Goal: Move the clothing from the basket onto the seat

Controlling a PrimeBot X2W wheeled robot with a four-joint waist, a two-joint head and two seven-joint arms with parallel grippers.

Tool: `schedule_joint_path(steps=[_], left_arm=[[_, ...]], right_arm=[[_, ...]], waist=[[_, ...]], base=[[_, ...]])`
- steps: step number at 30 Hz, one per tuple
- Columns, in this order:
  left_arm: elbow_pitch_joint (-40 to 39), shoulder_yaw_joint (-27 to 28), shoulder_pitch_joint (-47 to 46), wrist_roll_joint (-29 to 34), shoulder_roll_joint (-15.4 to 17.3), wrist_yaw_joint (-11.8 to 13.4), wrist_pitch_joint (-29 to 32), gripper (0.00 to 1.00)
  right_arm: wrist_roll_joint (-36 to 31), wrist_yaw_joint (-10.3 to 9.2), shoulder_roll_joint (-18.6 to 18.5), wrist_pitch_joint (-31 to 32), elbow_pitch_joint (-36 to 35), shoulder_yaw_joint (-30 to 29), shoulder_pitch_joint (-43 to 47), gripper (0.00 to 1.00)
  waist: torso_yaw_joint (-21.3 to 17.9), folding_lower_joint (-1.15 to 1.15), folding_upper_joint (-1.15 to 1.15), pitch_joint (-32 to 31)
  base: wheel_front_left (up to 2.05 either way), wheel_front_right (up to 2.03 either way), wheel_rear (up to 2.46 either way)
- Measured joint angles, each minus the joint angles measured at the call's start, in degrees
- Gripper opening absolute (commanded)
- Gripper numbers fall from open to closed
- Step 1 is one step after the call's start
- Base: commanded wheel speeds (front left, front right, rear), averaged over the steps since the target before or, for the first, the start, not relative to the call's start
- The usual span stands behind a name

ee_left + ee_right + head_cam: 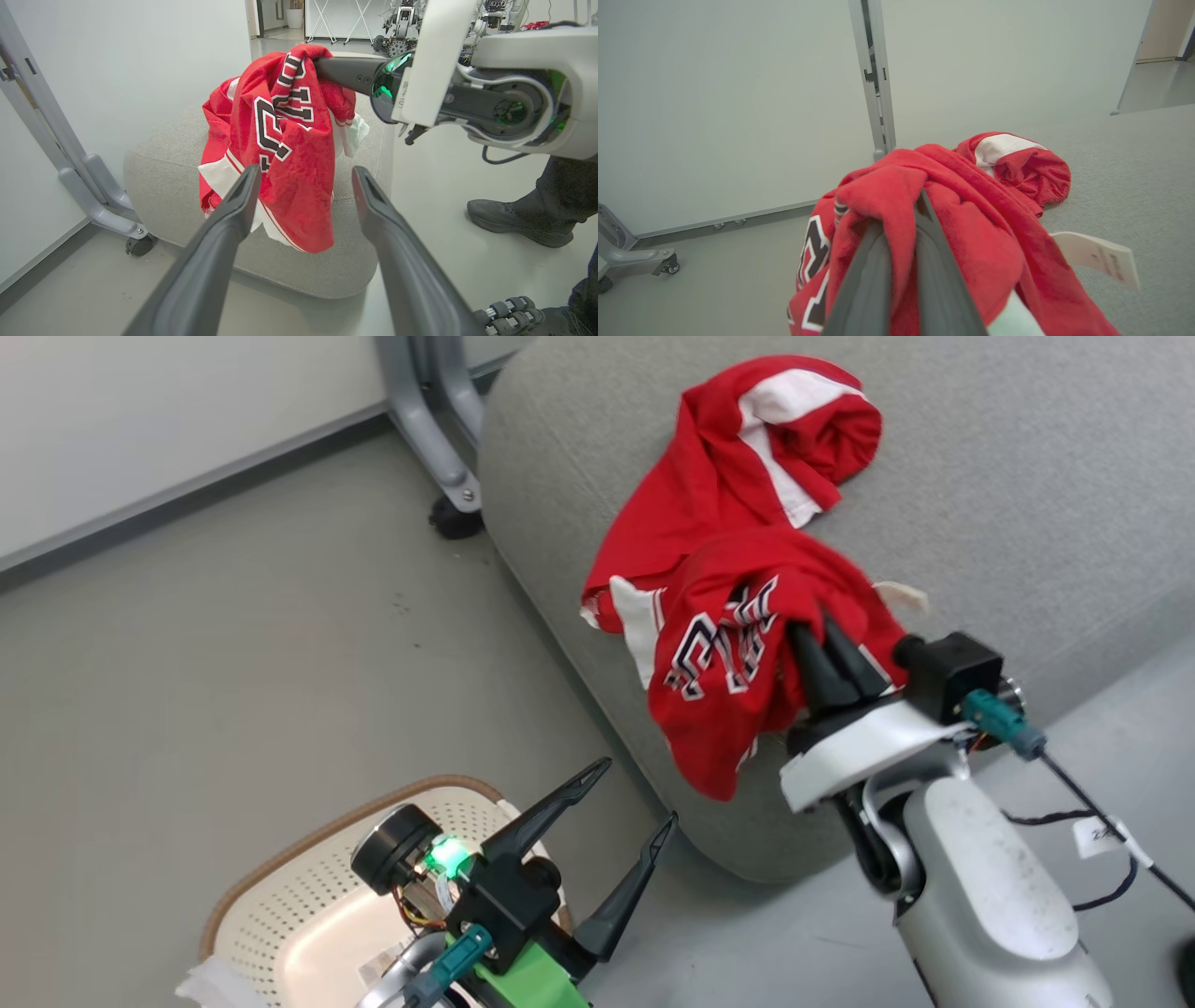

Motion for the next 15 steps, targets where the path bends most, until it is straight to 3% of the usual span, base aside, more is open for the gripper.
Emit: schedule_joint_path(steps=[7,15], left_arm=[[-1.59,-0.29,-2.07,0.38,0.96,-0.24,1.03,1.00],[-3.74,0.66,-6.93,1.87,2.54,-0.69,1.43,1.00]], right_arm=[[0.02,0.00,-0.04,-1.37,2.59,-7.04,-6.19,0.00],[-0.18,0.00,-3.35,-2.60,6.13,-17.01,-17.48,0.00]], waist=[[-2.49,0.00,0.00,4.34],[-0.28,0.00,0.00,10.04]], base=[[0.00,0.00,0.00],[0.00,0.00,0.00]])
